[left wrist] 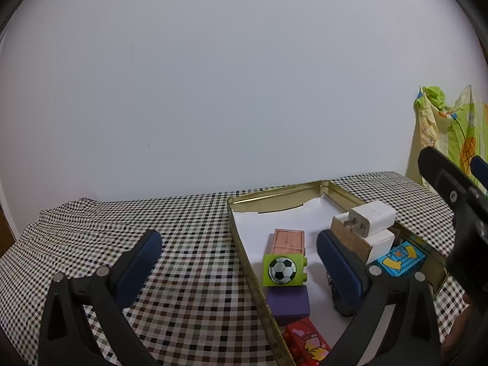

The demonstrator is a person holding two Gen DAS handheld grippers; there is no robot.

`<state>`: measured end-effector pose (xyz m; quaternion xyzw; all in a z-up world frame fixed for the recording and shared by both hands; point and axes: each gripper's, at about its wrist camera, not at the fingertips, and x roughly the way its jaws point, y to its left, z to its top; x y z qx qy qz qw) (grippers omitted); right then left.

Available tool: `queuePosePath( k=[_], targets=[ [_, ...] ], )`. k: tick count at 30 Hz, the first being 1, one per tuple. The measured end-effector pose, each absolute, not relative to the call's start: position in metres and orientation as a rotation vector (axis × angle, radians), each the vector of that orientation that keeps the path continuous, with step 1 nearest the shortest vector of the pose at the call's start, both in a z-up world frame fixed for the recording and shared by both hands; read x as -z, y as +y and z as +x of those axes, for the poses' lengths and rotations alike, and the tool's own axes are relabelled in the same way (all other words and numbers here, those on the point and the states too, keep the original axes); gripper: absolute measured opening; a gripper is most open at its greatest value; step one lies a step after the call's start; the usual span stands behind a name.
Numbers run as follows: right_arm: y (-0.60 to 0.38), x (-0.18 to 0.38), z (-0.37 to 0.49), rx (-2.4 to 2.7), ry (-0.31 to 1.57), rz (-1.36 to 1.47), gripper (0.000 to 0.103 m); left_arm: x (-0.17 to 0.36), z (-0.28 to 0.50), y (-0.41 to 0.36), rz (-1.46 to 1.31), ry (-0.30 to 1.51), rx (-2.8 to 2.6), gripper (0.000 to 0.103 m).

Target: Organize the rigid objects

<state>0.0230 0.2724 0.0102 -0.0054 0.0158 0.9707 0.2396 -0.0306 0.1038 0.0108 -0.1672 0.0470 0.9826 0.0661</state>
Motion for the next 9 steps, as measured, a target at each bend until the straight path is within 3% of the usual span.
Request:
queuePosePath(
  k=[9],
  targets=[
    [0.2730, -0.0101, 0.0227, -2.663, 0.043, -0.020, 0.100, -0.0096, -0.0319, 0.1026, -0.513, 0.124, -2.968, 0.103]
  ],
)
